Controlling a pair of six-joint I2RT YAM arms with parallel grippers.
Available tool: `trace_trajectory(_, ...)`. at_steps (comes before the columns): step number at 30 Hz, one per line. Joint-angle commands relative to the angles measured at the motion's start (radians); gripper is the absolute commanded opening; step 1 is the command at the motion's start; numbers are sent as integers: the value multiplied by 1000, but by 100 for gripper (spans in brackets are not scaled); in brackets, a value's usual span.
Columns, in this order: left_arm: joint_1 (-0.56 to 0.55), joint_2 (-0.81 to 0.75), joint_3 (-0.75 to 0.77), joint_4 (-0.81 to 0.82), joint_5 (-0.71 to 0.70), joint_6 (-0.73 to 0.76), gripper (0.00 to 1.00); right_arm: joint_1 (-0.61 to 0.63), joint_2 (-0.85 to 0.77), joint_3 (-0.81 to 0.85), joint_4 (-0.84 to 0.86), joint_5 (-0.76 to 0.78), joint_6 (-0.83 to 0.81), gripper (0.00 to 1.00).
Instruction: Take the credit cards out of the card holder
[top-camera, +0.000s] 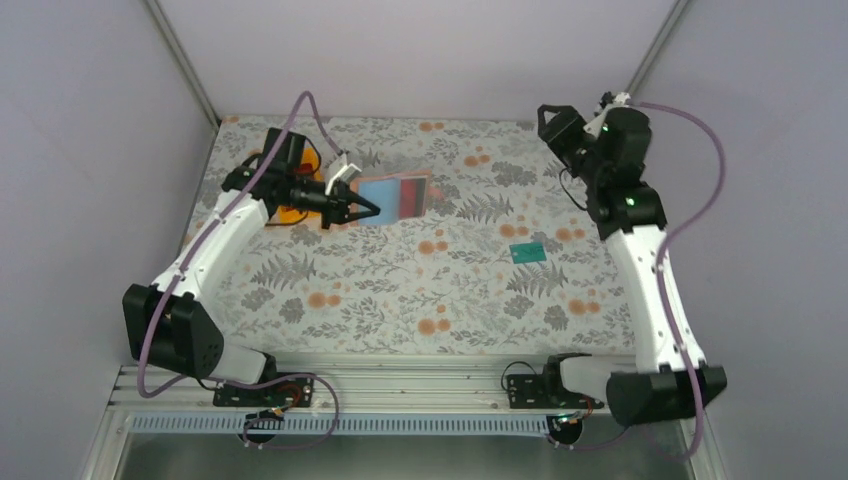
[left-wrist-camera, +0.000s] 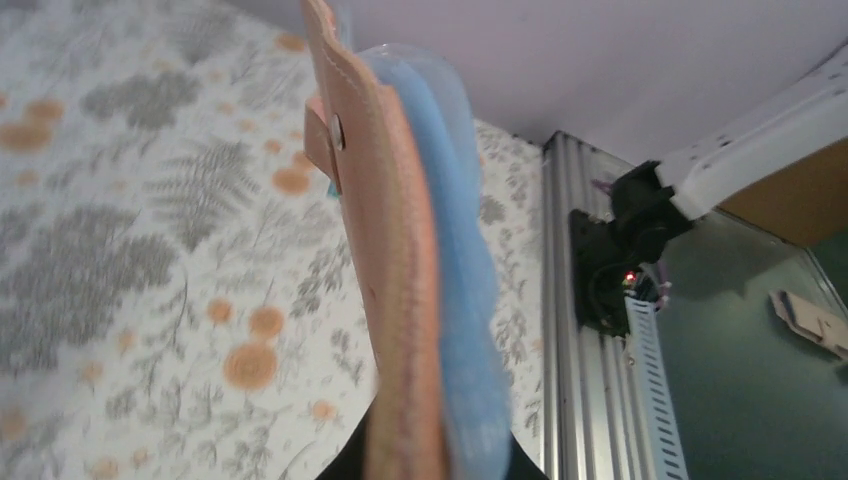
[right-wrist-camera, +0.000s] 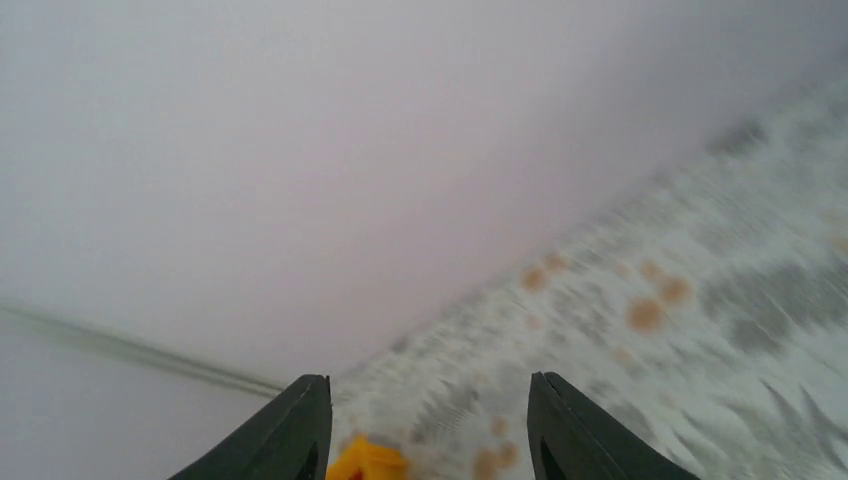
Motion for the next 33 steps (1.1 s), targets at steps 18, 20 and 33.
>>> trace_trajectory(18,2,-30,603,-571,214,515,3,292,-159,18,232,-854,-715,62)
trace_trajectory(20,3,-32,611,-568,211,507,3,319,-149,38,189,-887,-755,62)
trace_trajectory(33,3,-34,622,-479,175,387,2,442,-121,49,112,-740,-811,64)
